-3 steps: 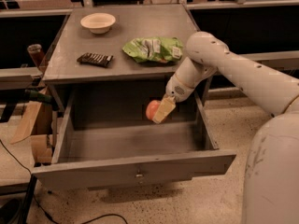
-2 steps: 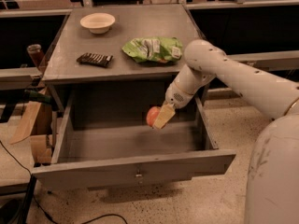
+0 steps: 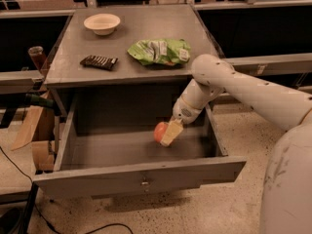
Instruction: Place apple into top drawer
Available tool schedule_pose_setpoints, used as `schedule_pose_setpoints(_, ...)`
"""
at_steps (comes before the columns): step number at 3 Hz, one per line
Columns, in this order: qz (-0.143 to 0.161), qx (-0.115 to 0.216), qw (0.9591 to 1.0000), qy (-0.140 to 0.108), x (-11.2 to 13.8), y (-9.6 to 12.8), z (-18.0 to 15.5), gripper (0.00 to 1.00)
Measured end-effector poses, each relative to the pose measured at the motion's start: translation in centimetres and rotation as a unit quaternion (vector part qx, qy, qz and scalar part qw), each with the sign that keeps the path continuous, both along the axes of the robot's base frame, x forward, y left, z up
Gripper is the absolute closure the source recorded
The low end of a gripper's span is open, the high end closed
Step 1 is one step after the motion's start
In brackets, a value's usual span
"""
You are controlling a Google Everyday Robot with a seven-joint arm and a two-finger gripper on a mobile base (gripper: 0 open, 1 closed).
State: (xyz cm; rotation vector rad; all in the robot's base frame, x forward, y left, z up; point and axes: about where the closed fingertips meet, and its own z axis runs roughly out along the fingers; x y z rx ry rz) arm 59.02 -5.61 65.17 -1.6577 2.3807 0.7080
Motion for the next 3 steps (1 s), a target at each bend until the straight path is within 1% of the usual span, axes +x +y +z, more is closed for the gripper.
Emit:
schedule_pose_setpoints(1, 0.000, 0.000, 1.0000, 0.001, -0.07, 0.00, -0.10, 0.05)
schedule_pose_setpoints(2, 0.000, 0.000, 1.0000, 0.001, -0.07, 0.00, -0.10, 0.00)
schedule_pose_setpoints(3, 0.000, 0.000, 1.0000, 0.001, -0.07, 0.01, -0.10, 0.00)
